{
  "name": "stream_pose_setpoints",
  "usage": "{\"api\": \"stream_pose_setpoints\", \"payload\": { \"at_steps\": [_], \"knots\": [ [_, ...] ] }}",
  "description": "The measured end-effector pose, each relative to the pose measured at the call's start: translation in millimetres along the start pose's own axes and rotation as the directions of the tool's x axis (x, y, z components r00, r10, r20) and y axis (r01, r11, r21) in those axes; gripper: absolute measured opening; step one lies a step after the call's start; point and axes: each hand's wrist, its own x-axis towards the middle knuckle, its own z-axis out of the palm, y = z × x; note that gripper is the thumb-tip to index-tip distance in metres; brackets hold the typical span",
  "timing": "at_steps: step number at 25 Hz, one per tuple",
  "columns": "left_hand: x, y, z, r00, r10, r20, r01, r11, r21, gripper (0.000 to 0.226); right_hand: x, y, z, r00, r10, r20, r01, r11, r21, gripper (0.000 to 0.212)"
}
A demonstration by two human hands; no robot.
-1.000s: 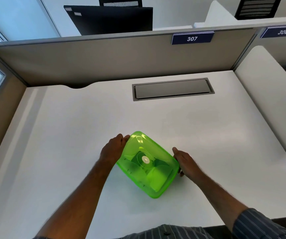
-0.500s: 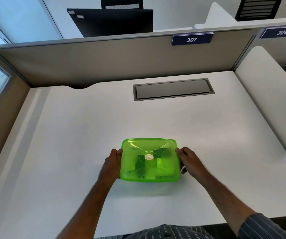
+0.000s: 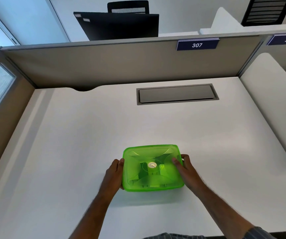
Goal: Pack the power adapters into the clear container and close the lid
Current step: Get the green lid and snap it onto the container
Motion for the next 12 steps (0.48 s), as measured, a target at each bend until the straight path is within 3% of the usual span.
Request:
{"api": "stream_pose_setpoints", "payload": {
  "at_steps": [12],
  "knots": [
    [36.1, 30.8, -0.2, 0.999, 0.052, -0.013, -0.052, 0.998, -0.020, 0.043, 28.5, -37.9, -0.7, 0.998, -0.051, -0.030, 0.054, 0.994, 0.100, 0.023]
  ]
}}
